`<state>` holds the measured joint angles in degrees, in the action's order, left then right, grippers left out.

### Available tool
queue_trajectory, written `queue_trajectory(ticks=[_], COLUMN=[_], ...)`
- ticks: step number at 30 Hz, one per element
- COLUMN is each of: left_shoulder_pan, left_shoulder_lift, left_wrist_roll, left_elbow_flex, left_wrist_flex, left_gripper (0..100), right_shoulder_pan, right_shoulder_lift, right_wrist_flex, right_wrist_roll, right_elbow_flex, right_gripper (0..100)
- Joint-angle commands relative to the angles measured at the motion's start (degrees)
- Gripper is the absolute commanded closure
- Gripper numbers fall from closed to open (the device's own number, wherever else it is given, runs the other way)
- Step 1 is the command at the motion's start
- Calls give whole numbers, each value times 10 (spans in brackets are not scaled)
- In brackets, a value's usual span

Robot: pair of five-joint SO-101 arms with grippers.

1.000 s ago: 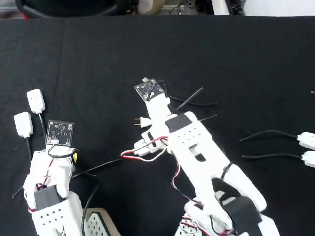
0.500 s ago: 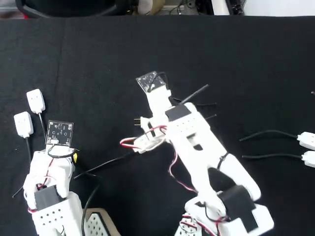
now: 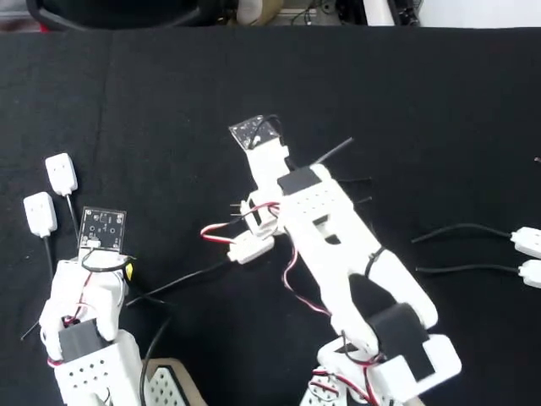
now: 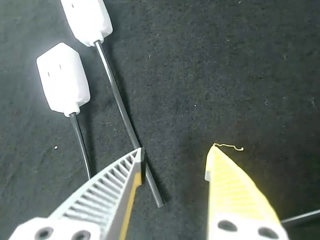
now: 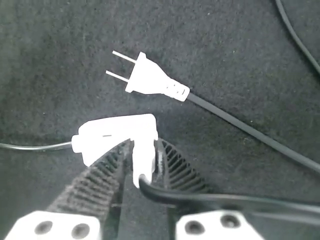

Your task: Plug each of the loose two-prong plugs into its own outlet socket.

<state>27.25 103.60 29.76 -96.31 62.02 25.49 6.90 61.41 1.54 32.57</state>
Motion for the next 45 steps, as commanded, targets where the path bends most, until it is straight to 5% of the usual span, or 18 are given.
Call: queue_trajectory(ticks=[1,30,45], left_shoulder_pan=[4,5,3], left_shoulder_lift=[5,4,4], left_wrist_roll=[3,4,4], left_elbow_flex=[-10,-10,-10], left_wrist_flex=[2,2,1], left_gripper=[791,791,791], right_shoulder_pan=[-6,22,-253], right_shoulder_lift=[-37,-55,-51], right_wrist_flex=[4,33,73], right_wrist_roll=[4,4,190], right_elbow_flex=[-22,9,28], right_gripper=[987,987,987])
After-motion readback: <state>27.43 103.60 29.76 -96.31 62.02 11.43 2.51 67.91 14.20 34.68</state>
